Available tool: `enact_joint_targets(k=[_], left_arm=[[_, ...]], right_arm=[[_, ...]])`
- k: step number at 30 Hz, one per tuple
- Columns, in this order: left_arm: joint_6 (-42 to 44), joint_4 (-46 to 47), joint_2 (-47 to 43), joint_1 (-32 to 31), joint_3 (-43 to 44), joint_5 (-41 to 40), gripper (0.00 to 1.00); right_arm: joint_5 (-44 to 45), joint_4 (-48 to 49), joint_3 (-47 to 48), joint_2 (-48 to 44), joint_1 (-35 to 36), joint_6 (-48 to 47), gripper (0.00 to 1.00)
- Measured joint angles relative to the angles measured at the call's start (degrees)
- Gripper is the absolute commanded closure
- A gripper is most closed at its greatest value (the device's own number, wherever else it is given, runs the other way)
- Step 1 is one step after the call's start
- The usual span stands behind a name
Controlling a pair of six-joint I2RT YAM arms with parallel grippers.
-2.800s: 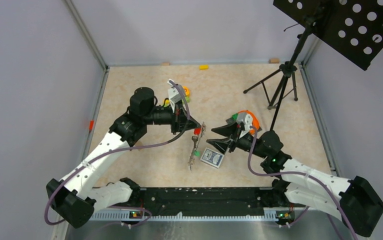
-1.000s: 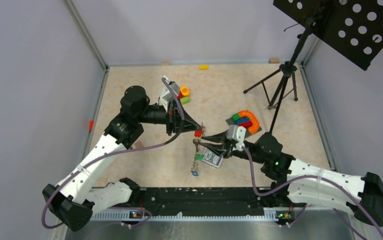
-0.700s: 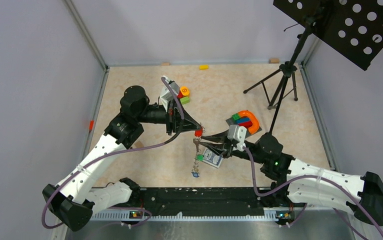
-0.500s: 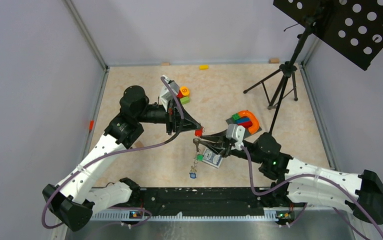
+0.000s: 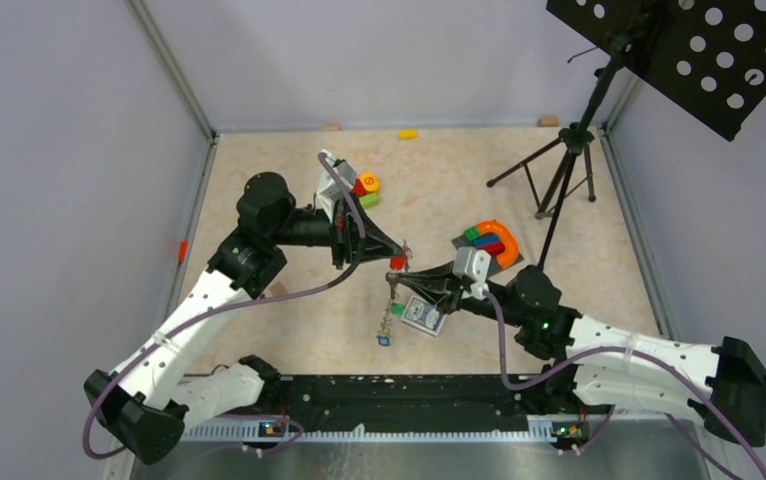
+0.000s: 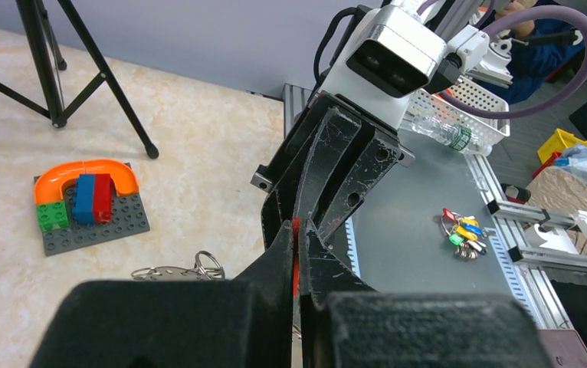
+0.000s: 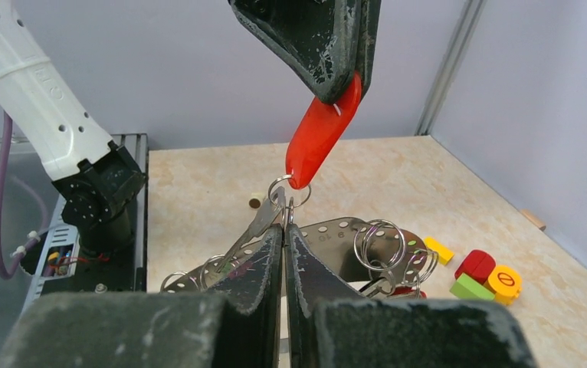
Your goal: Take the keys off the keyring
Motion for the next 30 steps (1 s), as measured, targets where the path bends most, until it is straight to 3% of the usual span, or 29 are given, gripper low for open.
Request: enact_joint_targets(k=[9,17,22,30], left_arm=[[-0.4,0.5,-2.1,0.0,-2.1,-1.8,1.00],[-1.8,1.6,-4.6,0.0,-4.8,-5.2,0.88],[-2.8,2.5,-5.7,0.0,-6.3,-7.0,0.73],[-3.6,2.7,-6.9,0.0,-6.6,-9.5,0.68]], right_arm=[[0.7,-2.8,-0.7,-2.9,0.1,2.5,1.00],[1.6,-10.9,1.7,-5.2,0.1,3.0,1.00],[1.5,-12.5,1.7,-7.6,0.1,3.1,1.00],[0.3,-12.2,1.8,-11.0,0.1,3.5,1.00]])
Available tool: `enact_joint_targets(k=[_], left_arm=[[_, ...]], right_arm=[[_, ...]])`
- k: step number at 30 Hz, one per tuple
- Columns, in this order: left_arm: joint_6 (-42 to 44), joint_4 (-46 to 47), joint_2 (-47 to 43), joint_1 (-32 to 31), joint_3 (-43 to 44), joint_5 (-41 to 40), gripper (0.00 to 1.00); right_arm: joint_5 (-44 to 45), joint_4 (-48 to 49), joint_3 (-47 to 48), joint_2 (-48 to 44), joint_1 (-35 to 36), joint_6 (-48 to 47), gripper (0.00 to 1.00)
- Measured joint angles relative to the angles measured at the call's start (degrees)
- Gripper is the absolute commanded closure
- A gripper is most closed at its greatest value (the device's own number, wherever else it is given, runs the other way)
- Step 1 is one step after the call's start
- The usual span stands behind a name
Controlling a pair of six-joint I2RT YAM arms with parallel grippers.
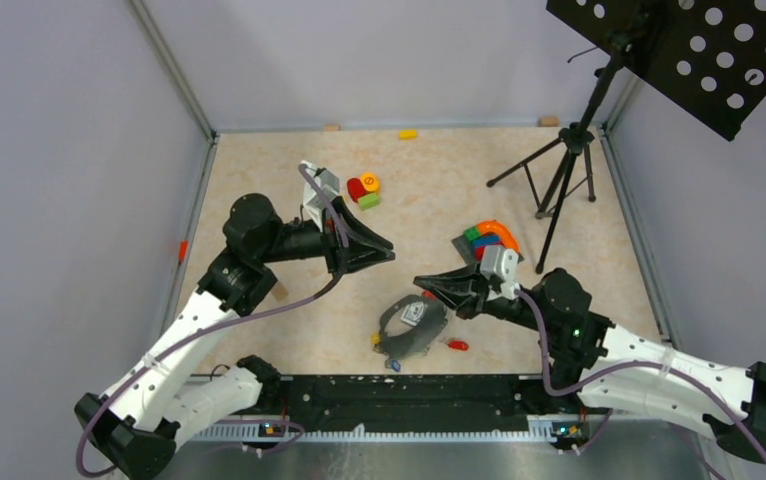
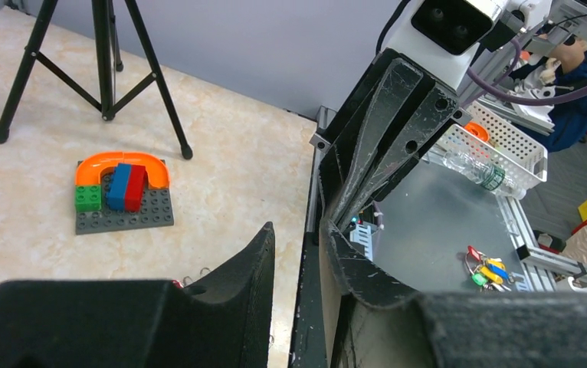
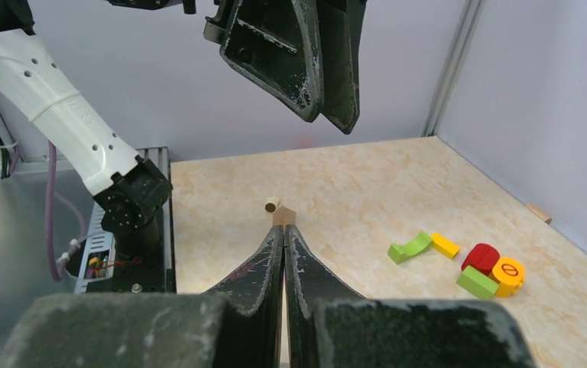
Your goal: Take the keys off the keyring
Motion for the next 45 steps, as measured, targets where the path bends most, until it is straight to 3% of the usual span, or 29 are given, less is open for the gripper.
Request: enact_joint_targets(k=[11,15,20,23,27,33,38,45], left_arm=[[0.5,-1.6,-1.6,-0.1,-2.0,-4.4,0.59],[1.2,-4.0,-1.6,-0.1,-2.7,-7.8,0.54],[1.2,-6.3,-1.3,-0.1,-5.7,-12.7,0.64],[0.4,-6.4,0.3,-0.5,-8.5,-14.4,0.61],[-0.2,-7.5,3.8,-5.6,-13.0,-20.2,0.55],[-0.5,-9.3,10.3,-18.3,-15.4,-30.8,0.48],[-1.7,-9.1,17.5,-24.5,-15.4,-37.7,0.47],[-3.3,-9.6,22.1,-29.0,-15.4,-43.2,0.44]], right_arm=[[5.9,-7.1,1.4,-1.7,0.0,2.6,1.00],[13.1,-12.1,1.4,-3.4,0.0,7.3,1.00],[25.2,-22.1,1.4,-4.9,0.0,16.0,1.00],[31.8,-28.7,1.4,-4.9,0.0,21.5,1.00],[39.3,-38.2,1.5,-4.9,0.0,29.2,1.00],[44.0,-45.7,1.5,-6.2,0.0,36.0,0.99],[45.5,-48.5,1.5,-8.4,0.0,38.7,0.98],[42.3,-48.3,1.2,-10.1,0.0,36.6,0.88]])
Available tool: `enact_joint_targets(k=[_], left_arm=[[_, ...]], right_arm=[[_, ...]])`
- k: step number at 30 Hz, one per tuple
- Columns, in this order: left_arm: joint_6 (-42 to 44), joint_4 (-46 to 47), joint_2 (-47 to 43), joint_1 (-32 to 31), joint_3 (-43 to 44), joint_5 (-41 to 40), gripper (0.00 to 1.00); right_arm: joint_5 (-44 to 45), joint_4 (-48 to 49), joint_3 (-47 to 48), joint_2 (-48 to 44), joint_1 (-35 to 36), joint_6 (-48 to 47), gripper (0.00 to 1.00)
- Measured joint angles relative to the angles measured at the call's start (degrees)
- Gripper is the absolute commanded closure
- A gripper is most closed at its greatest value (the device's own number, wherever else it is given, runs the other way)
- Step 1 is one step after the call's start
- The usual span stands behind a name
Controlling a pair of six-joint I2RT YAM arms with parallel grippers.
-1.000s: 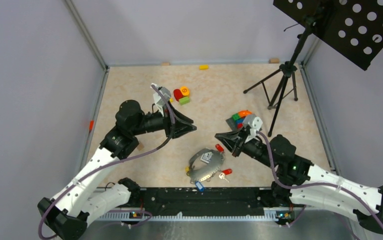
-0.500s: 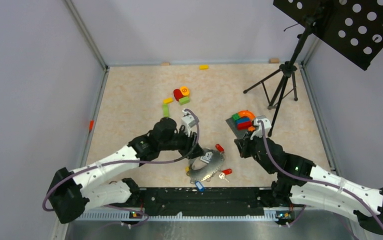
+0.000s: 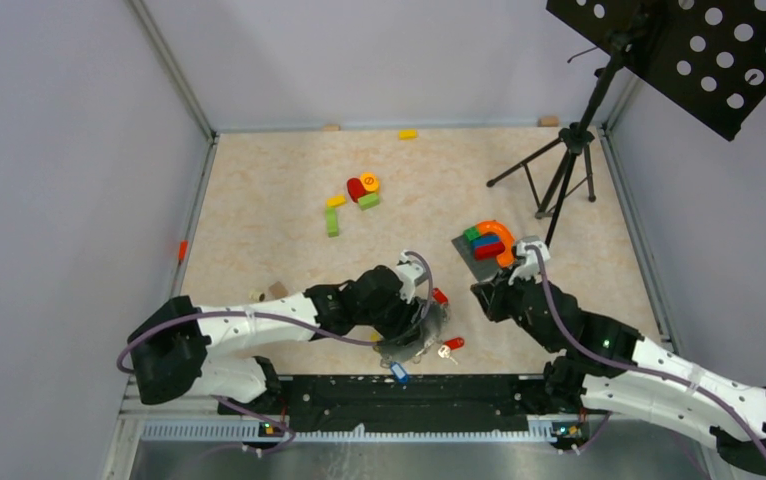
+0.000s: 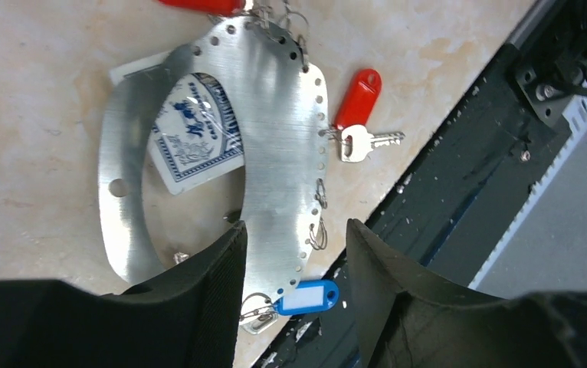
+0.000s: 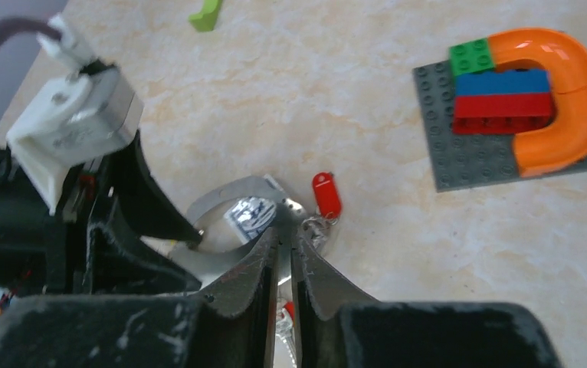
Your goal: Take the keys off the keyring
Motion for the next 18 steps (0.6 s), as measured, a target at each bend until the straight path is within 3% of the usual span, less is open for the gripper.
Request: enact_joint_targets(k=[7,12,18], left_arm=[[-2.9,-1.0,-5.1,0.0,-0.8,-7.5,0.36],[-3.6,-3.1,-10.1,0.0,-1.3,-11.1,0.35],[-4.2,-4.9,-13.5,0.6,-3.3,-13.4,0.34]], right_arm=[[-14.8,5.6,-3.0,8.1,0.0,-3.3,0.84],[-18.0,7.4,-4.8,17.1,1.0,-3.1,0.80],[-20.8,7.6,-5.8,19.8,1.2,-2.0,0.74]])
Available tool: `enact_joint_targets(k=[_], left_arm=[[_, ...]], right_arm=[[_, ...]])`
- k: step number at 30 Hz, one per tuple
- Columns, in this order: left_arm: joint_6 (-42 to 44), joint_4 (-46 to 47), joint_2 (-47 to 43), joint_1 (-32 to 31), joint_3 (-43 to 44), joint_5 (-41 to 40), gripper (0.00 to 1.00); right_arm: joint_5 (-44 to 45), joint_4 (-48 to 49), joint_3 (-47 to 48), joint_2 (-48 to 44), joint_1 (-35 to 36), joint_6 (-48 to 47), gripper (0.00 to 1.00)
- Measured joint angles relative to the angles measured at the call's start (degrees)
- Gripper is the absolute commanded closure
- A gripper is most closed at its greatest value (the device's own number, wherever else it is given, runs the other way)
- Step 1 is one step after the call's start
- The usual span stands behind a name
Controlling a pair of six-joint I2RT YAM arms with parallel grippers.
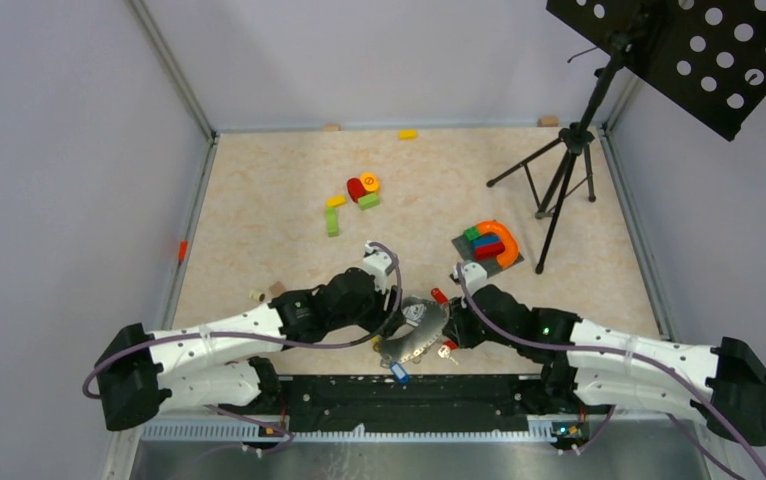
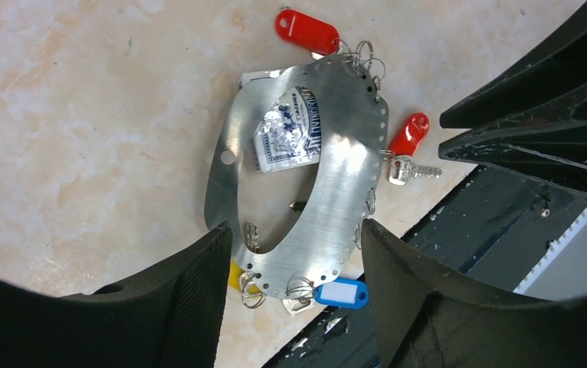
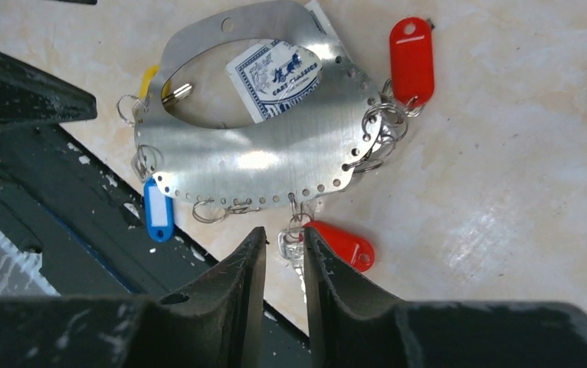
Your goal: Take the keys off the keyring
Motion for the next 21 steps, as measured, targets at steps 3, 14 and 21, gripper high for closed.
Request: enact_joint_targets(k=[3,14,21], left_arm=[[-0.2,-0.7,-0.8,0.3,-0.4,-0.5,0.34],[-0.7,-0.5,-0.9,0.3,-0.6,-0.4,0.35],[-1.1,-0.5,-0.9,0.3,-1.0,-0.4,0.35]], right_arm=[[-1.6,0.5,-0.7,0.0,0.2,0.9,0.69],[-3.8,3.5,-2.8,2.7,1.1,2.4,0.72],[-2.9,6.3,-2.8,5.9,1.1,0.6,0.73]])
